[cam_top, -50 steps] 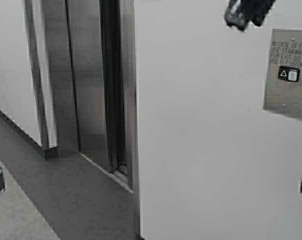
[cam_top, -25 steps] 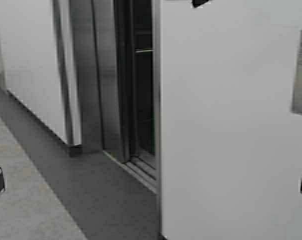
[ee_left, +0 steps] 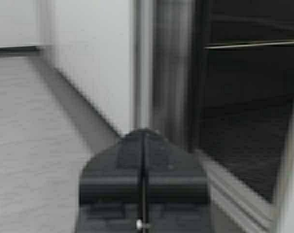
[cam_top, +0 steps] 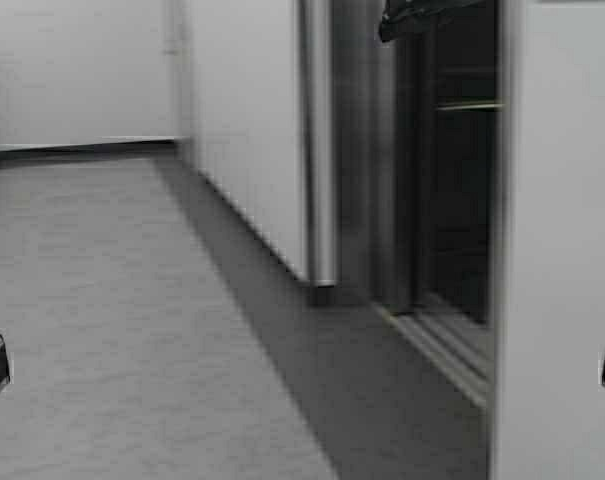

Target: Navigate to elevator, push the call button, then enter the elevator

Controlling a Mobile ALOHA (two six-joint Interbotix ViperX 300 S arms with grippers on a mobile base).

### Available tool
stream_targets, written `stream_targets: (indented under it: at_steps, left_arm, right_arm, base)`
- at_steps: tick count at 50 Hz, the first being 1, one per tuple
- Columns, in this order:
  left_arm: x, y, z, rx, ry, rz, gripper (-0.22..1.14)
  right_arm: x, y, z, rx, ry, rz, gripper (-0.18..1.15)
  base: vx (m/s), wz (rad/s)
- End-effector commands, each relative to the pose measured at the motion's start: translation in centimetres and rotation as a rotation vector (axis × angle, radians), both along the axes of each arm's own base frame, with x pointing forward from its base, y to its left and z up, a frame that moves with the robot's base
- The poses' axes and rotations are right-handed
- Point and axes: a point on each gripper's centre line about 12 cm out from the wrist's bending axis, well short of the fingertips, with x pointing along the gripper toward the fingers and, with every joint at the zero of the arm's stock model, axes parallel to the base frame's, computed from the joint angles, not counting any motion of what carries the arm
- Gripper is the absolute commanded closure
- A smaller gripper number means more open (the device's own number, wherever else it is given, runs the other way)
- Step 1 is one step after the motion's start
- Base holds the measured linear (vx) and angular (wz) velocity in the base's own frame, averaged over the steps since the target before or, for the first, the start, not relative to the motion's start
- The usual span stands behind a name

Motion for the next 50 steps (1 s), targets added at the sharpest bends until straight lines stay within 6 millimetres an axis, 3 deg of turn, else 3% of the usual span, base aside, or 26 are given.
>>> stream_targets:
  at_steps: [1,17,36,50]
  left_arm:
    - [0.4,0.0,0.2,-0.001,0.003,0.001,0.89]
    - [0.8,-0.1,-0.2,0.008,0.027,-0.001,0.89]
    - [1.0,-0.1,-0.6,0.01,0.045,0.001,0.89]
    - [2.1,-0.3,-0.9,0.017,0.08,-0.001,0.89]
  right_arm:
    - [0.5,0.3,1.0,0.017,-0.025,0.004,0.91]
    - [1.3,-0.4,0.7,0.009,-0.018,-0.025,0.91]
    - [2.6,-4.2,-0.5,0.001,0.006,-0.136,0.91]
    - [2.8,-4.3,-0.8,-0.004,0.011,-0.139,0.91]
  base:
    - [0.01,0.68]
    - [0.04,0.53]
    - [0.12,0.33]
    - [0.23,0.18]
